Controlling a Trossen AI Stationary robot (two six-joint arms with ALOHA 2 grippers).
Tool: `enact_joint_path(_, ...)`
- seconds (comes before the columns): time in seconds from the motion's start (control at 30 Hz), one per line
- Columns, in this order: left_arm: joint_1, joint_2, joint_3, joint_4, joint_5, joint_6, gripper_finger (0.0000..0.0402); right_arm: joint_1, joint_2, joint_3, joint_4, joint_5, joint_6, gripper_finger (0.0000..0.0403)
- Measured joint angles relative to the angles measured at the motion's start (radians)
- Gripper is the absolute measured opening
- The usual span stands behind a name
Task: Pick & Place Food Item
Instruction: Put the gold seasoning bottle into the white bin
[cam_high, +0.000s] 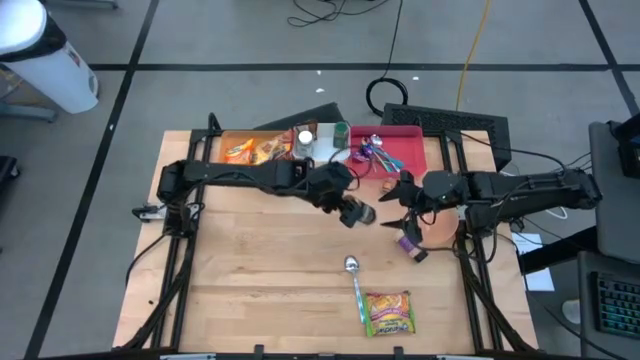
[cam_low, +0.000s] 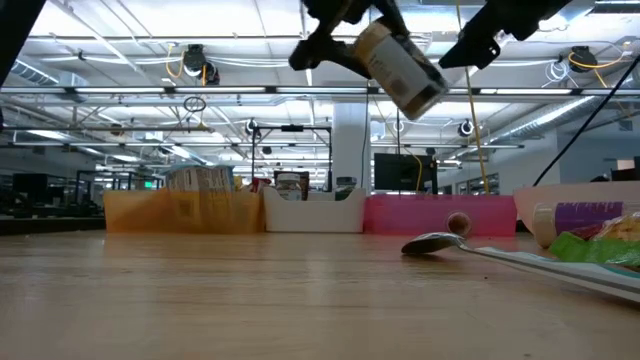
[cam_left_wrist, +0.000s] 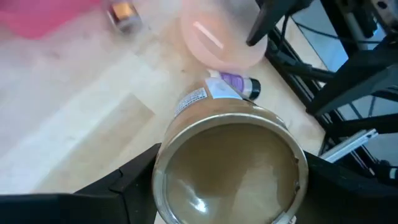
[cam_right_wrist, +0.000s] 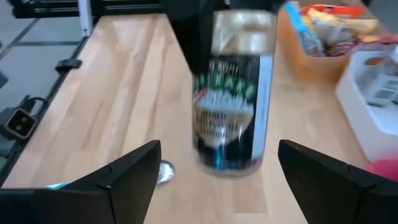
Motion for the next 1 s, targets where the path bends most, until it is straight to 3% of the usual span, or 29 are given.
enact_joint_path(0.23,0.078,-0.121,0.0,-0.164,-0.001,0.063,0.0279,-0.053,-0.081,-0.001,-0.032,0.0,0.002,0.0318)
enact_joint_path(0.57,0.206,-0.308,0.002,-0.336,-0.152,0.137,0.028,-0.06,-0.097,-0.002,-0.032,0.0,0.064,0.0318)
enact_joint_path(1.0,0.409,-0.305,0.002,-0.36,-0.131,0.489,0.028,-0.06,0.0,-0.003,-0.026,0.002,0.189,0.0318)
